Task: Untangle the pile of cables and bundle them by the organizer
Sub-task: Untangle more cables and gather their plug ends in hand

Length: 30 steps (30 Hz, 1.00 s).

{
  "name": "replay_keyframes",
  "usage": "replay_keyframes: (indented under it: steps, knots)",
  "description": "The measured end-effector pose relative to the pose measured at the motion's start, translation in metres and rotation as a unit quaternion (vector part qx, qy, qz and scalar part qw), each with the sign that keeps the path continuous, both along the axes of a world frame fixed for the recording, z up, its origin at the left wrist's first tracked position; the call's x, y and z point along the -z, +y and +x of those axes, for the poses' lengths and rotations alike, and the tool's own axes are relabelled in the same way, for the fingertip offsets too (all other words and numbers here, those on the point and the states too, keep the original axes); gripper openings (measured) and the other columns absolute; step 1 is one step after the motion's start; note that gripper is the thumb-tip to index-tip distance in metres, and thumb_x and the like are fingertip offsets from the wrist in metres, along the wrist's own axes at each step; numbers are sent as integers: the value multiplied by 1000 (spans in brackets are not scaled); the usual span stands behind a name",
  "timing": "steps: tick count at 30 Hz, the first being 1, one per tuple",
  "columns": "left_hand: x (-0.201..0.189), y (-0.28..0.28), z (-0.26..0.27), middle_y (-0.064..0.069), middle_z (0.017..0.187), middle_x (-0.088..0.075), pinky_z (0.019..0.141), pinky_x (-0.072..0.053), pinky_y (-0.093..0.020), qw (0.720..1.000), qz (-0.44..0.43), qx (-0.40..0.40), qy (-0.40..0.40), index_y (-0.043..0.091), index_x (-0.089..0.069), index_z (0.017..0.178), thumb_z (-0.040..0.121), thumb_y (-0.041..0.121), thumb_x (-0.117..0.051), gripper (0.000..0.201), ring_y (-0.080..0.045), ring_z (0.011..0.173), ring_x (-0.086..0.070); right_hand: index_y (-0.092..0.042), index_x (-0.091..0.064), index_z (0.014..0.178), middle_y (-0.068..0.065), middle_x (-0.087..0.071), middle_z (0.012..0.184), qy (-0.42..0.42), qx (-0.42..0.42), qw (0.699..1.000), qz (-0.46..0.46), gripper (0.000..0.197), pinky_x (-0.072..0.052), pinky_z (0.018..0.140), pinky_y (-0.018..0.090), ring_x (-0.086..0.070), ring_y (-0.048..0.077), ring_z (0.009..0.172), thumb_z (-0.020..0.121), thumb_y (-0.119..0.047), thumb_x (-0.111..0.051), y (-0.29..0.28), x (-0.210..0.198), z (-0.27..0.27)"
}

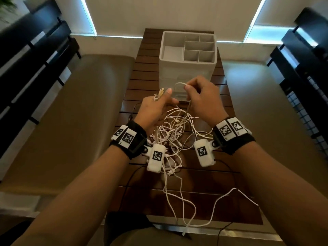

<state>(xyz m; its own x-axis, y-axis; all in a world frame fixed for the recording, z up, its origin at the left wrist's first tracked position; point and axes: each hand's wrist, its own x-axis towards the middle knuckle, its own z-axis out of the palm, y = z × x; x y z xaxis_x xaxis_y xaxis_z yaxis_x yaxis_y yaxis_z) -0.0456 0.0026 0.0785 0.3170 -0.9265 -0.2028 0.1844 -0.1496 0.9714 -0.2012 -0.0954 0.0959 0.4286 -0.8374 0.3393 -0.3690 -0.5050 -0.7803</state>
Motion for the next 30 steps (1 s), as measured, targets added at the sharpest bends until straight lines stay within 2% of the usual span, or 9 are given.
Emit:
replay_keyframes:
  steps: [3,8,12,14,19,23,25,27,30]
  knots:
    - [-8,-6,-3,-8,60,-35,39,-20,-23,1000,-22,4,2,7,-77,112,103,54,-58,51,-10,41,-25,-14,-64,97,-1,-64,75,-60,-36,998,5,12,-53,61,30,-60,10,62,103,-23,-60,13,-24,-4]
    - [-28,-18,-9,5,53,-32,38,-21,-23,995,-52,11,88,3,-75,113,105,51,-57,51,-7,41,-26,-10,-64,95,1,-66,73,-47,-97,994,13,10,-50,57,28,-58,8,58,102,-17,-62,36,-39,-14]
    - [-37,-26,-8,3,53,-36,42,-21,-23,992,-37,8,117,6,-75,101,105,40,-62,36,-8,43,-28,-9,-63,93,-19,-66,79,-29,-136,990,32,10,-48,64,17,-61,-3,67,100,-14,-65,49,-42,-26]
    - [-41,-28,-7,2,54,-28,44,-20,-25,994,-26,1,110,4,-75,105,104,34,-63,32,-10,44,-24,-8,-64,93,-9,-66,72,-16,-167,985,33,9,-45,64,13,-59,-6,66,100,-13,-65,56,-47,-33]
    - [-58,-25,-3,8,50,-28,36,-19,-22,995,-47,37,86,6,-71,97,107,25,-58,25,-7,39,-21,-4,-68,96,14,-62,69,-26,-151,976,157,30,-44,48,31,-52,21,50,107,-31,-57,48,-36,-37]
    - [-80,-11,-4,7,53,-28,36,-19,-21,986,-106,121,41,9,-69,92,109,23,-54,27,-8,40,-20,-24,-58,129,-1,-69,91,133,-91,982,97,35,-53,65,30,-67,11,75,100,-44,-63,14,-7,-14]
    - [-92,-4,-7,7,52,-27,36,-20,-21,977,-140,155,32,8,-67,92,110,21,-51,28,-8,39,-20,-24,-67,109,-1,-70,82,197,-143,966,92,18,-51,67,29,-67,2,71,103,-39,-60,5,-2,2]
    - [-99,3,-8,8,51,-29,35,-21,-20,970,-161,180,25,6,-65,90,111,19,-48,30,-7,37,-22,-24,-63,74,-5,-64,64,183,-131,968,109,35,-43,57,21,-59,-4,50,108,-29,-53,0,-17,13]
    - [-97,9,-3,8,49,-30,36,-22,-19,974,-153,164,-15,9,-65,83,110,21,-49,33,-8,36,-22,-19,-62,79,4,-65,66,63,-91,985,136,36,-44,44,24,-54,9,42,110,-31,-48,-9,-55,17]
